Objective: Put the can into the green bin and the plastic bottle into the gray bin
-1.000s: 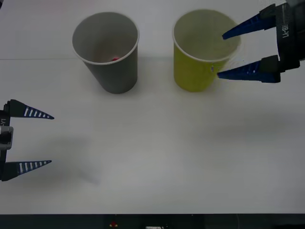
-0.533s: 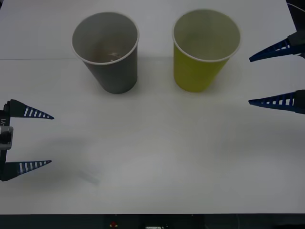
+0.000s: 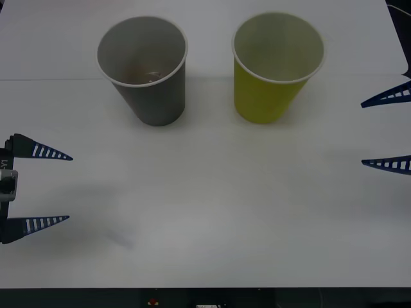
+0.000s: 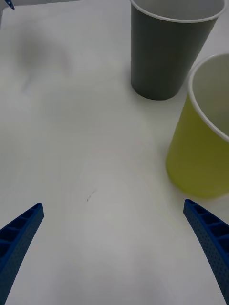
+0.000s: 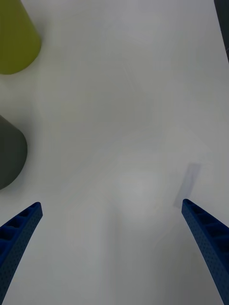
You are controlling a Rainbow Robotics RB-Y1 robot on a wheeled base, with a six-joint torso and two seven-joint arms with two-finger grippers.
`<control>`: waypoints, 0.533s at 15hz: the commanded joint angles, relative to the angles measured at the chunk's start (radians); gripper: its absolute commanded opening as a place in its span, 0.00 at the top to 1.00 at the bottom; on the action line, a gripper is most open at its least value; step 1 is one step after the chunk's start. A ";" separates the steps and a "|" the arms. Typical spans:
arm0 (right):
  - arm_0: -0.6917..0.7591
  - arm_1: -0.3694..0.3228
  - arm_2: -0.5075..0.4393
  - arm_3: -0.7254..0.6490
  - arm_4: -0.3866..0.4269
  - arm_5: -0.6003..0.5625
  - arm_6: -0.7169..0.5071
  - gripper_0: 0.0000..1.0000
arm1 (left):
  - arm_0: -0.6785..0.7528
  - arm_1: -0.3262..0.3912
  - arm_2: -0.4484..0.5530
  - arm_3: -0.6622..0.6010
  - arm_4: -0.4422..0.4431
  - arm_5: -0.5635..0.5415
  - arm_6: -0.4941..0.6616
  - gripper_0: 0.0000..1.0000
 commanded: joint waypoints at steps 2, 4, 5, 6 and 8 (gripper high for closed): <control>0.067 0.000 0.000 0.021 -0.006 0.000 0.111 0.00 | 0.000 0.000 0.000 0.000 0.000 0.000 0.000 0.00; 0.084 0.000 0.000 0.021 -0.005 0.000 0.135 0.00 | 0.000 0.000 0.000 0.000 0.000 0.000 0.000 0.00; 0.090 0.000 0.000 0.021 -0.006 0.000 0.145 0.00 | 0.000 0.000 0.000 0.000 0.000 0.000 0.000 0.00; 0.090 0.000 0.002 0.021 -0.006 0.000 0.151 0.00 | 0.000 0.000 0.000 0.000 0.000 0.000 0.000 0.00; 0.090 -0.002 0.003 0.020 -0.009 0.000 0.157 0.00 | 0.000 0.000 0.000 0.000 0.000 0.000 0.000 0.00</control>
